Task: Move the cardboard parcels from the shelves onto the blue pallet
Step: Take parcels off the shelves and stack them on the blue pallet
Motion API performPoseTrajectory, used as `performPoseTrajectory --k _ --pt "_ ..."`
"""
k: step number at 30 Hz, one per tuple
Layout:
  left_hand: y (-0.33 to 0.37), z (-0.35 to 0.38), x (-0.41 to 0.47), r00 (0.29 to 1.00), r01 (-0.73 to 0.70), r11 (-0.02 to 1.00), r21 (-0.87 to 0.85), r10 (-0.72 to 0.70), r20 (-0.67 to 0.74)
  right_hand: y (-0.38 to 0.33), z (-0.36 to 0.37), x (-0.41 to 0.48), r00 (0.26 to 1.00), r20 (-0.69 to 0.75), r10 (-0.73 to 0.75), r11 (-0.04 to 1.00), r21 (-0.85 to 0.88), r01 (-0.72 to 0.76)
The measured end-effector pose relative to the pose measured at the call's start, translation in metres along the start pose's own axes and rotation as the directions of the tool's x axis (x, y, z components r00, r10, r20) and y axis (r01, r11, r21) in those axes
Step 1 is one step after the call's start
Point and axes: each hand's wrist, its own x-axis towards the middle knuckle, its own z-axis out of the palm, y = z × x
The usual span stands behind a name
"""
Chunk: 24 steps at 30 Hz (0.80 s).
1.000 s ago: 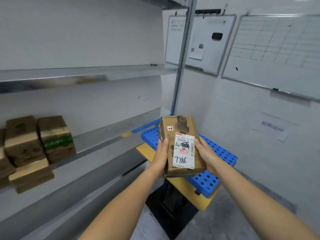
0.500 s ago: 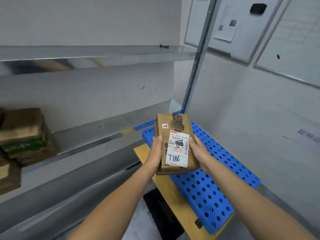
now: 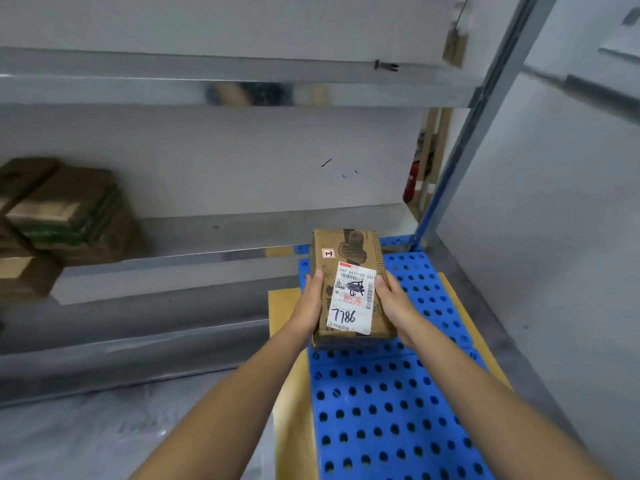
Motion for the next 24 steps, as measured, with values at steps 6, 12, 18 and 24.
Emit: performPoseTrajectory --k 6,12,18,24 --pt "-0.014 0.016 0.022 0.997 0.053 0.994 -0.093 -0.059 -0.055 0.013 -0.008 0.037 0.995 0.092 0.027 1.0 0.011 -0.028" --pt "-0.019 0.019 0.047 0.986 0.101 0.994 -0.036 -0.105 -0.127 0.028 -0.008 0.069 0.991 0.128 0.035 0.997 0.06 -0.043" --pt "-0.022 0.02 0.065 0.971 0.111 0.992 -0.063 -0.122 -0.205 0.03 -0.004 0.091 0.989 0.149 -0.005 1.0 -0.009 0.006" --pt "-0.028 0.015 0.075 0.955 0.12 0.991 -0.063 -0.133 -0.264 0.034 0.002 0.108 0.985 0.17 -0.03 0.992 -0.112 0.05"
